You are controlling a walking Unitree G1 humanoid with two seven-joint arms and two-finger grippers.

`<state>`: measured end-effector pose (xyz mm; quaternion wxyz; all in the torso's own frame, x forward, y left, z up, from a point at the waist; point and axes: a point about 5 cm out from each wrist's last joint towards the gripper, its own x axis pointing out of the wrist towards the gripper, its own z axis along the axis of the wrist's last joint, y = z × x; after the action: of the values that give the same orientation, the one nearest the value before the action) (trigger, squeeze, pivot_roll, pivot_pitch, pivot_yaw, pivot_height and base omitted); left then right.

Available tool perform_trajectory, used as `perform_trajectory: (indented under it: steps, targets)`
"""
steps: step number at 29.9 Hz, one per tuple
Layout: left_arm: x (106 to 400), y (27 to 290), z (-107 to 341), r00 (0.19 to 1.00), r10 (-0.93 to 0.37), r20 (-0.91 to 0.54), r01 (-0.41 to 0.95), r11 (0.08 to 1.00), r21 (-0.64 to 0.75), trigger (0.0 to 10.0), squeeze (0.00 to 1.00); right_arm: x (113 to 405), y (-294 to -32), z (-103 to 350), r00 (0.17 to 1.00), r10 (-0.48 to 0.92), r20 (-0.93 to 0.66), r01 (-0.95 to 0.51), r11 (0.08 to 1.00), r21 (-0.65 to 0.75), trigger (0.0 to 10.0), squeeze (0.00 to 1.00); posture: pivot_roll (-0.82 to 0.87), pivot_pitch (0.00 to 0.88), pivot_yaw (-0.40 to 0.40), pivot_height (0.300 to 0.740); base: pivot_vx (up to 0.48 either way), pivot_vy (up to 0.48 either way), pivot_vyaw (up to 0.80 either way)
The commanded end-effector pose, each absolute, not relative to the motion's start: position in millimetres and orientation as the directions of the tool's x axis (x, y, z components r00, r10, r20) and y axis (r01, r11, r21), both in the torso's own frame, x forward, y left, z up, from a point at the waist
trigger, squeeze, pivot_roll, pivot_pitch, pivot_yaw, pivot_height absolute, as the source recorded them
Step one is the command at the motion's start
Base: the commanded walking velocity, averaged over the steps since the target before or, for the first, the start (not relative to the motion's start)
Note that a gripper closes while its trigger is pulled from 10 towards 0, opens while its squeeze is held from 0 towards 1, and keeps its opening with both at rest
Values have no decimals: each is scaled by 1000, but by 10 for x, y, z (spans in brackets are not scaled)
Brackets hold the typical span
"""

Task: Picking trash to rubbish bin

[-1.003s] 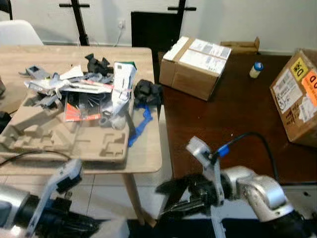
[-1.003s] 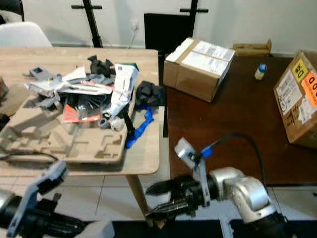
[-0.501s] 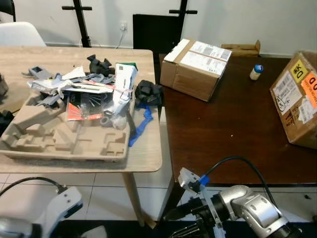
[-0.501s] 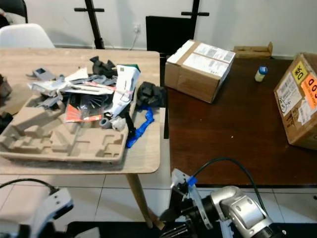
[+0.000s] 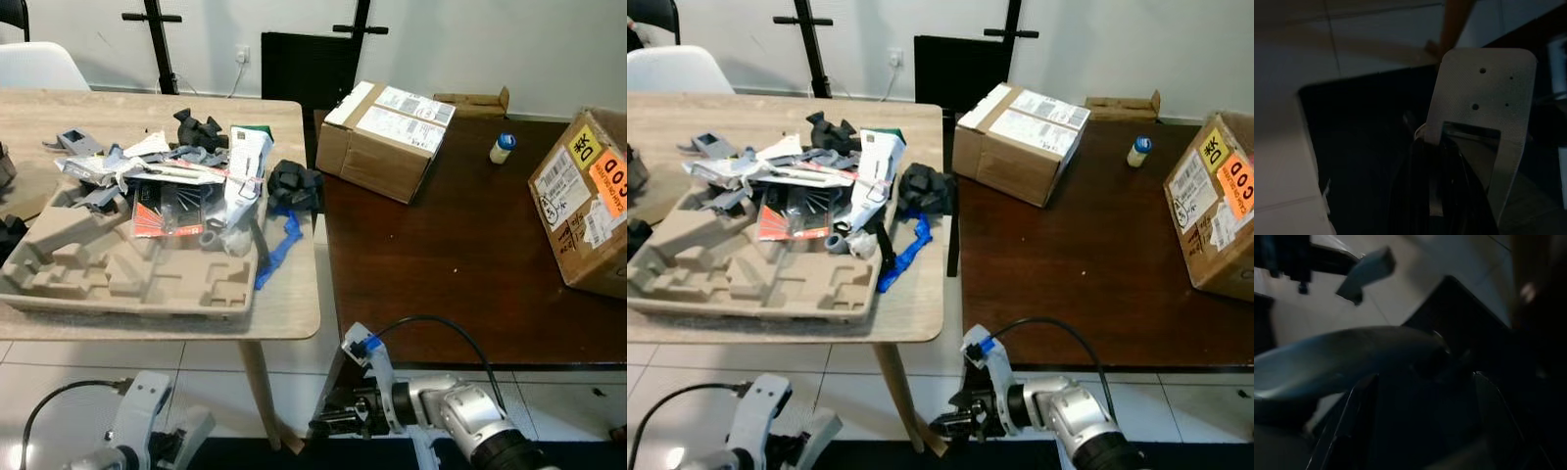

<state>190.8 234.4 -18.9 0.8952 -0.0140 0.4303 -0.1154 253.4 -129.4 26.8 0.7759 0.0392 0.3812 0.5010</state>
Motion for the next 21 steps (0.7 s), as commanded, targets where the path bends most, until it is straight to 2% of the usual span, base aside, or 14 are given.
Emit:
perform_trajectory:
  steps: [1, 2, 3, 5, 6, 7, 8, 11, 12, 14, 16, 19, 21]
  targets:
    - [1818, 2290, -348, 573, -182, -799, 137, 983, -125, 0, 0, 2480, -1298, 104, 211, 757, -618, -724, 546, 421, 10000, 0, -37, 118, -30, 740, 0, 0, 0]
    - [1818, 2290, -348, 573, -182, -799, 137, 983, -125, 0, 0, 2480, -1298, 104, 211, 757, -618, -724, 546, 421, 10000, 0, -37, 118, -30, 740, 0, 0, 0]
    - [1830, 2250, -399, 577, -165, -800, 114, 986, -121, 0, 0, 2463, -1289, 14, 214, 721, -659, -702, 583, 409, 10000, 0, -35, 118, -33, 740, 0, 0, 0]
    - [1830, 2250, -399, 577, -165, -800, 114, 986, -121, 0, 0, 2463, -1289, 14, 214, 721, -659, -702, 583, 409, 10000, 0, -35, 118, -33, 740, 0, 0, 0]
    - [1850, 2205, -449, 581, -149, -800, 116, 988, -100, 0, 0, 2448, -1283, -76, 223, 685, -694, -653, 633, 415, 10000, 0, -33, 119, -34, 740, 0, 0, 0]
    - [1850, 2205, -449, 581, -149, -800, 116, 988, -100, 0, 0, 2448, -1283, -76, 223, 685, -694, -653, 633, 415, 10000, 0, -33, 119, -34, 740, 0, 0, 0]
    - [1863, 2157, -503, 571, -136, -810, 130, 989, -74, 0, 0, 2430, -1277, -170, 248, 655, -714, -546, 703, 455, 10000, 0, -29, 114, -36, 740, 0, 0, 0]
    - [1870, 2127, -536, 563, -128, -816, 143, 988, -56, 0, 0, 2407, -1263, -228, 257, 638, -725, -465, 740, 486, 10000, 0, -29, 114, -36, 740, 0, 0, 0]
    - [1879, 2105, -576, 551, -116, -826, 169, 985, -26, 0, 0, 2389, -1251, -291, 281, 615, -737, -376, 777, 504, 10000, 0, -26, 115, -36, 740, 0, 0, 0]
    - [1892, 2097, -597, 546, -104, -832, 191, 982, 3, 0, 0, 2376, -1236, -335, 301, 591, -748, -346, 799, 492, 10000, 0, -21, 117, -31, 740, 0, 0, 0]
    - [1892, 2097, -597, 546, -104, -832, 191, 982, 3, 0, 0, 2376, -1236, -335, 301, 591, -748, -346, 799, 492, 10000, 0, -21, 117, -31, 740, 0, 0, 0]
    - [1994, 2096, -581, 577, -71, -814, 185, 982, 45, 0, 0, 2453, -1148, -316, 384, 588, -712, -457, 791, 406, 10000, 0, -17, 128, -30, 740, 0, 0, 0]
    - [2014, 2097, -574, 586, -66, -808, 178, 983, 49, 0, 0, 2485, -1131, -292, 402, 596, -695, -485, 783, 390, 10000, 0, -17, 128, -30, 740, 0, 0, 0]
